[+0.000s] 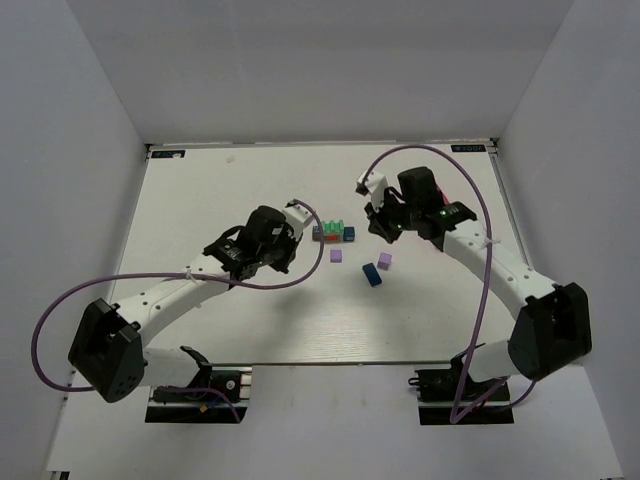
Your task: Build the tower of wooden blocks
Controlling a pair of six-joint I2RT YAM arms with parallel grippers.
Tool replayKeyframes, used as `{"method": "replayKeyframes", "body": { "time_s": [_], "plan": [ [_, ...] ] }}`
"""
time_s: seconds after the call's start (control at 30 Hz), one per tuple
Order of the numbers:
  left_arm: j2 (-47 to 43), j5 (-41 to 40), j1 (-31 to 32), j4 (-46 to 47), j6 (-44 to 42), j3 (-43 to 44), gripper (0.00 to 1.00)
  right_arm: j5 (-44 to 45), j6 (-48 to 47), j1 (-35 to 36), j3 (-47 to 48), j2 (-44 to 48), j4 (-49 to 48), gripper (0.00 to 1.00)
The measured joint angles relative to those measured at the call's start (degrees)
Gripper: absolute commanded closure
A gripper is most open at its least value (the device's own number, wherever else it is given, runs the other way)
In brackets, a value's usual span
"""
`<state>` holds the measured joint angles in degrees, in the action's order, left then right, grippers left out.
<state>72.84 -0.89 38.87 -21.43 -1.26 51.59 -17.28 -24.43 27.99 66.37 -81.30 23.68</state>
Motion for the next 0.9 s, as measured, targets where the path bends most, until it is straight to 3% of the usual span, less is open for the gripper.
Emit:
{"method": "replayKeyframes", "body": {
  "time_s": [0.07, 0.1, 0.17, 0.27, 0.47, 0.7, 0.9],
  "plan": [
    [1.5, 1.1, 0.1, -0.9, 0.4, 0.1, 0.57, 1.0, 1.1, -0.4, -3.2, 2.2, 0.1, 1.0],
    [1.7, 1.6, 0.2, -1.0, 0.5, 0.1, 0.37, 1.6, 1.9, -0.7, -5.2, 3.4, 0.2, 1.0],
    [1.8, 2.3, 0.3, -1.2, 1.4, 0.3, 0.28, 3.2, 4.0, -1.4, -8.4, 5.2, 0.5, 0.89],
    [1.9, 2.8, 0.3, -1.3, 2.7, 1.7, 0.25, 6.1, 7.8, -2.5, -9.3, 4.3, 1.9, 0.66],
    [2.1, 1.7, 0.3, -1.4, 3.8, 2.9, 0.24, 7.0, 11.7, -4.3, -9.2, -1.0, 3.5, 0.57],
    [3.9, 0.9, 0.3, -2.2, 3.7, 2.9, 0.2, 8.2, 13.4, -4.3, -9.2, -5.4, 3.7, 0.34],
    [4.5, 1.6, 0.3, -2.4, 3.7, 2.9, 0.2, 8.7, 13.5, -4.4, -8.9, -7.9, 3.8, 0.33]
  ]
}}
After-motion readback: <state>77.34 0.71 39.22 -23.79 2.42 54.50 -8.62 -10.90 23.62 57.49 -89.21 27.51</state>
